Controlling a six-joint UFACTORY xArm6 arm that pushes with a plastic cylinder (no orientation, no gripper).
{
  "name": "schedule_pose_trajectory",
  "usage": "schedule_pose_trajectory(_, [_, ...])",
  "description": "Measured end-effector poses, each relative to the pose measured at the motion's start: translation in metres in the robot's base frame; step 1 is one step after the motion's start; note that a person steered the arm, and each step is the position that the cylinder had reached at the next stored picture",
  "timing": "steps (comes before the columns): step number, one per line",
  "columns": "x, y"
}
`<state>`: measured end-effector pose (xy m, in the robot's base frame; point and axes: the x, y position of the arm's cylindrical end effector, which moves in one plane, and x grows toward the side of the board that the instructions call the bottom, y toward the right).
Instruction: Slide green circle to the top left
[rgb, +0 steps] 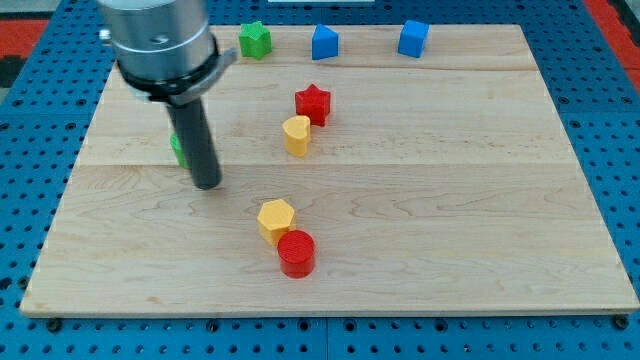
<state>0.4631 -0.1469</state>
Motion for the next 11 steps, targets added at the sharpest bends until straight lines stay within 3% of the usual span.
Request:
schedule_pose_trajectory(1, [-0.069,-0.02])
schedule_pose_trajectory(2, [-0.104,-0.041])
schedule_pose_trajectory(3, [-0.104,-0.033])
schedule_pose_trajectory(4, [-0.183,-0.033])
schedule_pose_trajectory(5, [-0.155,-0.003])
schedule_pose_trajectory(8, [-0.153,-0.126])
schedule_pose_trajectory(9, [-0.187,-0.096])
schedule_pose_trajectory(11, [-0.149,-0.066])
